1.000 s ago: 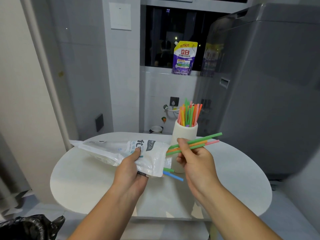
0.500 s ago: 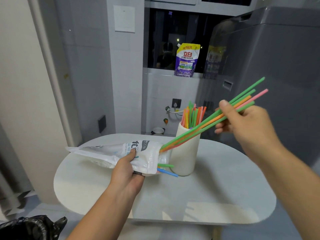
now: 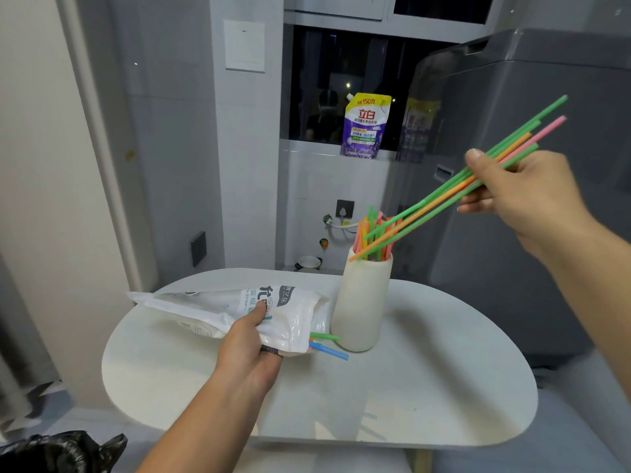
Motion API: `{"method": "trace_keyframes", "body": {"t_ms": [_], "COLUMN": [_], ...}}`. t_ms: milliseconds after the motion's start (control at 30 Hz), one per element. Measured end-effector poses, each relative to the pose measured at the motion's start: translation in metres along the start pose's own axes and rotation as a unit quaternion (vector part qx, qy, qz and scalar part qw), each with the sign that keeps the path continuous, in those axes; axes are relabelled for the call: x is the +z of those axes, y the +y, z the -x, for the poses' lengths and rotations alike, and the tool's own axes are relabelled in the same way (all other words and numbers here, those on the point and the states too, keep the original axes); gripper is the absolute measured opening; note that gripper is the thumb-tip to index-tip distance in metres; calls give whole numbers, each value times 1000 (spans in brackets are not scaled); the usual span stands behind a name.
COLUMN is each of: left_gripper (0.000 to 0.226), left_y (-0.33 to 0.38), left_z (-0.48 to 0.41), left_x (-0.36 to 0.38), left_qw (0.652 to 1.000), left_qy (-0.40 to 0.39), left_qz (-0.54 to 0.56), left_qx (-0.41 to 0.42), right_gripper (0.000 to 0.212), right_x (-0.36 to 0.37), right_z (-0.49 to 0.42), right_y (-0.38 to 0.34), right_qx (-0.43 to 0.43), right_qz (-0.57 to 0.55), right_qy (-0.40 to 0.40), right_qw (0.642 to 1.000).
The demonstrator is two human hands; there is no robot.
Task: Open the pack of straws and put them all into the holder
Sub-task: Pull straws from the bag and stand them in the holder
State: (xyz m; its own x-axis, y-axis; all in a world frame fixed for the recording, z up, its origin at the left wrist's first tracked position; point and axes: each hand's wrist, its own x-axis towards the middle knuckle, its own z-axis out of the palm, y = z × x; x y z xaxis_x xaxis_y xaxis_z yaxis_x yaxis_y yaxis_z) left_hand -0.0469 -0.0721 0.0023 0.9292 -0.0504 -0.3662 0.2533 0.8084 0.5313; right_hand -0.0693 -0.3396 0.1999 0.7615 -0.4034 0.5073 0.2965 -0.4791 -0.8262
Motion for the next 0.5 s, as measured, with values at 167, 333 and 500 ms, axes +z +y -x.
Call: {"method": "trace_keyframes", "body": {"t_ms": [167, 333, 500], "left_gripper": [30, 33, 34], "left_y": [-1, -3, -2], "left_z": [-5, -6, -5], "left_x": [-2, -2, -3], "left_qw": [1000, 1000, 999], "left_qy": [7, 16, 22], "left_qz": [-6, -11, -16], "left_qx": [10, 13, 19], "right_gripper": [24, 23, 23], "right_x": [0, 3, 4], "right_z": [3, 5, 5], "right_y": [-8, -9, -13], "right_qx": [-50, -78, -92], "right_qz": [40, 73, 88], "right_qy": [8, 0, -4], "right_qw": [998, 994, 992]}}
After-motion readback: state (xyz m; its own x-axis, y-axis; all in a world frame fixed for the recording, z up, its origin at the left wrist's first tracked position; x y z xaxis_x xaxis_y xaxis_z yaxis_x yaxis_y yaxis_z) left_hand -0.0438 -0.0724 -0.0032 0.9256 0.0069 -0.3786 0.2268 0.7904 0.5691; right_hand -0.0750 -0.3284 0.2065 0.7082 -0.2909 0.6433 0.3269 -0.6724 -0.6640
